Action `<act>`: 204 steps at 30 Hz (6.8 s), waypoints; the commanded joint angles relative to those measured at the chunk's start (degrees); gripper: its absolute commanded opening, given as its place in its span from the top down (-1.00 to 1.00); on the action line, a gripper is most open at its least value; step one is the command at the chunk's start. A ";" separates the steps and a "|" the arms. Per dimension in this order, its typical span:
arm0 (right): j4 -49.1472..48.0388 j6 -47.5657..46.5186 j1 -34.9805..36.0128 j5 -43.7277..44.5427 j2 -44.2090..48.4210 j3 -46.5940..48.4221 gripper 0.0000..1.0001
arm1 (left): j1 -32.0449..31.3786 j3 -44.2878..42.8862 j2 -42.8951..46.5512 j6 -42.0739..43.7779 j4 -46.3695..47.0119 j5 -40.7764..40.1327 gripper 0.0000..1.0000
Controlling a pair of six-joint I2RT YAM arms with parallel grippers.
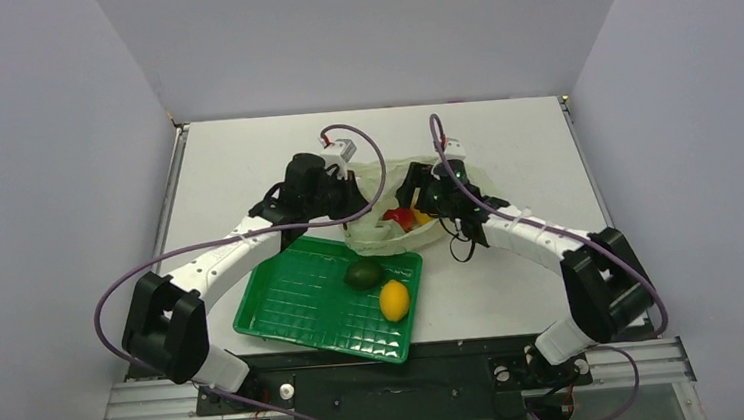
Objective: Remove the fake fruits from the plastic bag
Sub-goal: Take out the fake fruit from the plastic bag, then place the fake fruit in the bin, then take out the fake fruit from the plastic bag.
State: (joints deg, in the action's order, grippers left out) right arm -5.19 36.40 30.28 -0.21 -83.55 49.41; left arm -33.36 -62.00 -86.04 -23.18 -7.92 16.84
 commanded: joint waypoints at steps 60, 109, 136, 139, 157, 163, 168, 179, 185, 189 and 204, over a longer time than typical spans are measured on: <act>26.58 -20.77 1.57 -3.14 -32.46 35.25 -0.89 | 12.49 1.76 -10.30 -1.69 7.01 2.57 1.00; 12.99 -7.91 3.03 -20.25 -5.37 19.09 1.00 | 10.44 -0.04 -12.27 -2.73 2.60 13.38 1.00; 25.99 -3.40 43.62 13.98 -1.78 8.85 0.65 | 10.99 -4.19 -13.34 3.41 -6.00 14.44 1.00; 28.46 -3.76 45.66 16.46 -6.28 11.56 0.46 | 11.04 -4.35 -13.20 3.78 -6.28 14.05 1.00; 28.62 -4.88 46.74 16.92 -7.33 12.65 -0.66 | 10.92 -4.45 -12.50 3.60 -5.98 14.04 1.00; 28.24 -5.09 46.75 17.24 -5.16 12.89 -0.72 | 10.88 -4.37 -12.17 3.73 -6.02 14.04 1.00; 29.97 -6.02 45.02 20.45 -1.49 16.64 -0.57 | 10.79 -4.34 -11.65 3.91 -5.94 13.84 1.00; 30.02 -9.71 25.67 23.87 3.30 20.10 -0.12 | 9.62 -3.40 -9.99 3.90 -4.10 13.90 1.00; 26.20 -14.08 15.24 19.90 -2.83 23.74 0.08 | 8.22 -3.23 -8.83 4.42 -3.46 13.89 1.00; 24.74 -18.70 12.11 20.73 -8.93 26.84 0.18 | 7.27 -2.23 -5.19 6.12 -2.37 11.57 1.00; 21.36 -26.02 5.88 21.35 -22.56 30.81 0.21 | 7.55 -0.99 2.20 9.67 -2.11 5.00 1.00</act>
State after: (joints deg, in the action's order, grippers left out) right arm 20.01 13.26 35.94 21.12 -104.29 77.52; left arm -26.15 -62.96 -87.15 -15.53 -12.84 23.35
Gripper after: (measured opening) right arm 0.380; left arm 0.004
